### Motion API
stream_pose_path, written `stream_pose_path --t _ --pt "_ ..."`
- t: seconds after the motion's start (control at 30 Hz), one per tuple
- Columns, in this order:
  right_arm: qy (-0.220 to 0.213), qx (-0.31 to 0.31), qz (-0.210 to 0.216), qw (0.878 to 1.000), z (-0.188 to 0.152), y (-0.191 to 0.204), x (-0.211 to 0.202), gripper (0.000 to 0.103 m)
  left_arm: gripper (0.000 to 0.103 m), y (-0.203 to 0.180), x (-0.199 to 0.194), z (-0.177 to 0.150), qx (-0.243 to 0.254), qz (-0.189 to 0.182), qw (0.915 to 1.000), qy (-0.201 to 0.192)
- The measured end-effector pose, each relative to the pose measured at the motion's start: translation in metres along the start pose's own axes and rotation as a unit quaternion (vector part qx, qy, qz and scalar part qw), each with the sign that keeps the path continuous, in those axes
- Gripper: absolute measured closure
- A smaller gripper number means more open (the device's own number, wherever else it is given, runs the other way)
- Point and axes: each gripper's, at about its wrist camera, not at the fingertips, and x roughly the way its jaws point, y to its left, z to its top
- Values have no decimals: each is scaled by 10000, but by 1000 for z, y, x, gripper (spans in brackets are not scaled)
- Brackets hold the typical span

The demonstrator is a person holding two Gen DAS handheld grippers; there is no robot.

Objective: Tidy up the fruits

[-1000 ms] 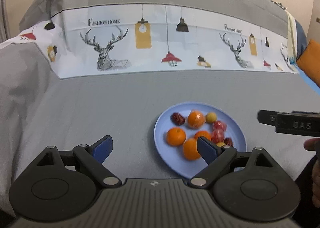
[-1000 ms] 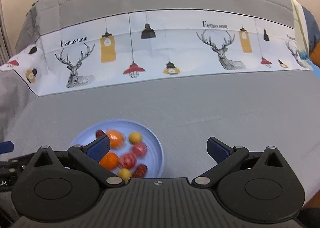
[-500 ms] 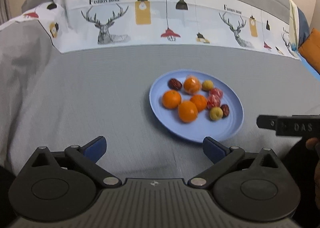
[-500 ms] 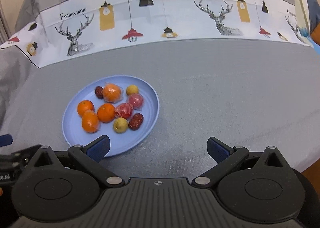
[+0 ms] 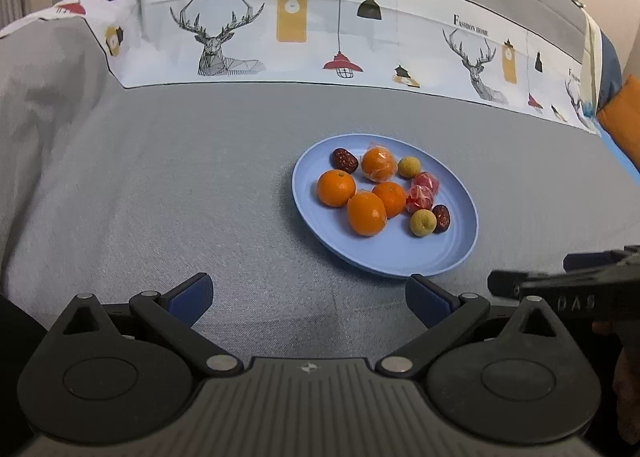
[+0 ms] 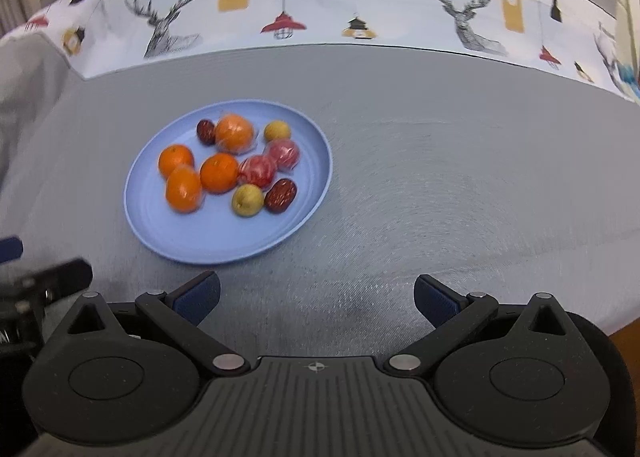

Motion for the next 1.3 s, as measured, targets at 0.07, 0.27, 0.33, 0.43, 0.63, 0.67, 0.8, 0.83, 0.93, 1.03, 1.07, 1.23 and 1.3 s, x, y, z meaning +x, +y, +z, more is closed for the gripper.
stream_pose_path --t 0.07,0.27,0.33,0.43,0.63,0.67,0.8,0.83,0.93,1.03,1.07,1.23,1.3 --pt "48 -38 -21 10000 1 0 1 1 1 2 1 1 -53 -2 10000 7" --pt "76 -22 -135 9999 1 3 3 1 1 4 2 1 -169 -80 9998 19" --pt "11 -12 -181 9998 0 4 2 1 1 4 2 1 -148 -105 9998 16" --pt "-55 -2 -210 9998 -1 5 1 1 1 2 2 0 -72 -140 9999 -16" --pt "-192 -48 -186 9996 -1 8 -1 1 1 1 0 -2 -41 -218 9997 -67" --pt "-205 -54 -188 9996 -1 9 -1 1 1 1 -1 -2 -60 -220 9997 -68" --pt "-205 -32 -197 9996 -1 9 0 1 1 1 0 -1 -77 -230 9997 -70" --pt "-210 -27 -189 9996 -1 9 0 1 1 0 0 0 -66 -227 9997 -63" --pt "-225 -37 -162 9996 -1 9 1 1 1 0 2 -1 -34 -216 9997 -59" --pt "-230 -47 -143 9996 -1 8 1 1 1 1 5 -2 -56 -205 9998 -38" --pt "-234 -44 -138 9996 -1 8 1 1 1 0 6 -2 -63 -200 9998 -29" --pt "-245 -29 -102 9996 -1 10 3 1 1 1 9 -3 -46 -197 9998 -14" --pt "-239 -39 -89 9997 0 11 4 1 1 1 9 -3 -49 -199 9998 -28"
